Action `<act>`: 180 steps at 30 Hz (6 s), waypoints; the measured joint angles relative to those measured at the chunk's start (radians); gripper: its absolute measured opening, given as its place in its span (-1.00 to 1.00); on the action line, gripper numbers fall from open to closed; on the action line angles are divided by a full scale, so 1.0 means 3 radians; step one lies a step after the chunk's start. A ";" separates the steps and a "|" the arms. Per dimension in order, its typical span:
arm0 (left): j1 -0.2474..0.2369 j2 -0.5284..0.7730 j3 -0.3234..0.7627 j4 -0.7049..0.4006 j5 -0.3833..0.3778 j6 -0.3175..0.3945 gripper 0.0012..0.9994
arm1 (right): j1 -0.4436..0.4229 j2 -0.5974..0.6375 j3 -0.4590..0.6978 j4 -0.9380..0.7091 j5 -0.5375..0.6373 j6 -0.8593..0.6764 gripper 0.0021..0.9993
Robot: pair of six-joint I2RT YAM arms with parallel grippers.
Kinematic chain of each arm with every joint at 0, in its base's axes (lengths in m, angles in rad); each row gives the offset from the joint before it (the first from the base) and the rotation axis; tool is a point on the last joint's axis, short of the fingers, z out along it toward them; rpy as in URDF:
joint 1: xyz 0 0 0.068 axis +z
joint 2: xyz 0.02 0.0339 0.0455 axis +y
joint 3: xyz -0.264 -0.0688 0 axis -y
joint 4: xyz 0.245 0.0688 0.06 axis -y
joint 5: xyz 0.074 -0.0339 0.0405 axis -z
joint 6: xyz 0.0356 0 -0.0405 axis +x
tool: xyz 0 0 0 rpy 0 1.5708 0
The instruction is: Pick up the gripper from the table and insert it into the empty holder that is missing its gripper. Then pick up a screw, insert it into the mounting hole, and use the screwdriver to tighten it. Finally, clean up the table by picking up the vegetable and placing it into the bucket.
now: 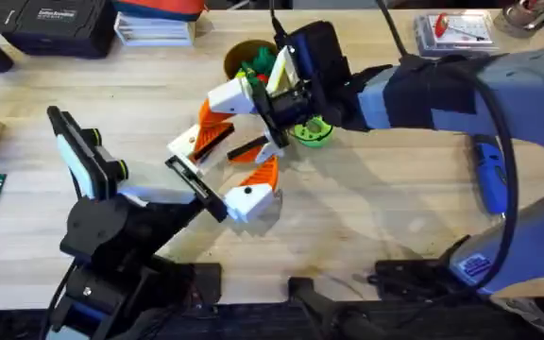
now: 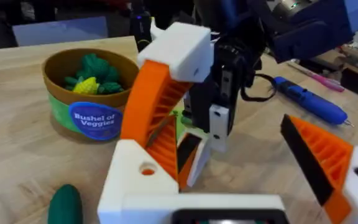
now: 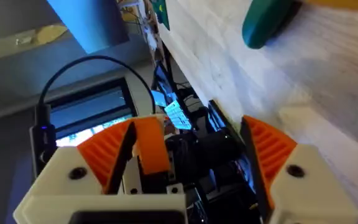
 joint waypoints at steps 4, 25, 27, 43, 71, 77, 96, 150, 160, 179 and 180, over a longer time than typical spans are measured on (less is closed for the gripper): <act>0.0000 0.0000 0.0000 -0.0001 0.0020 -0.0003 0.97 | 0.0000 -0.0059 0.0000 -0.0179 0.0021 -0.0068 0.98; -0.0111 0.0000 0.0003 -0.0004 0.0806 0.0026 0.97 | -0.0090 -0.1067 0.0000 -0.1676 0.0422 -0.1078 0.99; -0.0111 0.0000 0.0003 -0.0005 0.0820 0.0026 0.97 | -0.0090 -0.1135 0.0000 -0.1763 0.0457 -0.1125 0.99; -0.0111 0.0000 0.0003 -0.0009 0.0880 0.0026 0.97 | -0.0219 -0.1549 0.0193 -0.2992 0.2680 -0.2286 0.99; -0.0111 0.0000 0.0003 -0.0010 0.0881 0.0026 0.97 | -0.0140 -0.0544 0.0195 -0.2829 0.3889 -0.3173 -0.24; -0.0111 0.0000 0.0003 -0.0010 0.0881 0.0026 0.97 | -0.0135 -0.0544 0.0195 -0.2829 0.3901 -0.3180 -0.33; -0.0111 0.0000 0.0003 -0.0010 0.0881 0.0026 0.97 | -0.0083 -0.0544 0.0195 -0.2781 0.3894 -0.3212 -0.44; -0.0111 0.0001 0.0003 -0.0010 0.0881 0.0026 0.97 | -0.0075 -0.0374 0.0409 -0.2907 0.3909 -0.3267 -0.83; -0.0111 0.0000 0.0003 -0.0010 0.0881 0.0026 0.97 | -0.0074 -0.0374 0.0424 -0.2921 0.3910 -0.3267 -0.99; -0.0111 0.0000 0.0003 -0.0014 0.0882 0.0026 0.97 | 0.0081 -0.0729 0.1634 -0.4342 0.3886 -0.3359 -0.99; -0.0111 0.0000 0.0003 -0.0020 0.0882 0.0026 0.97 | 0.0147 -0.0729 0.1748 -0.4419 0.3886 -0.3389 -0.99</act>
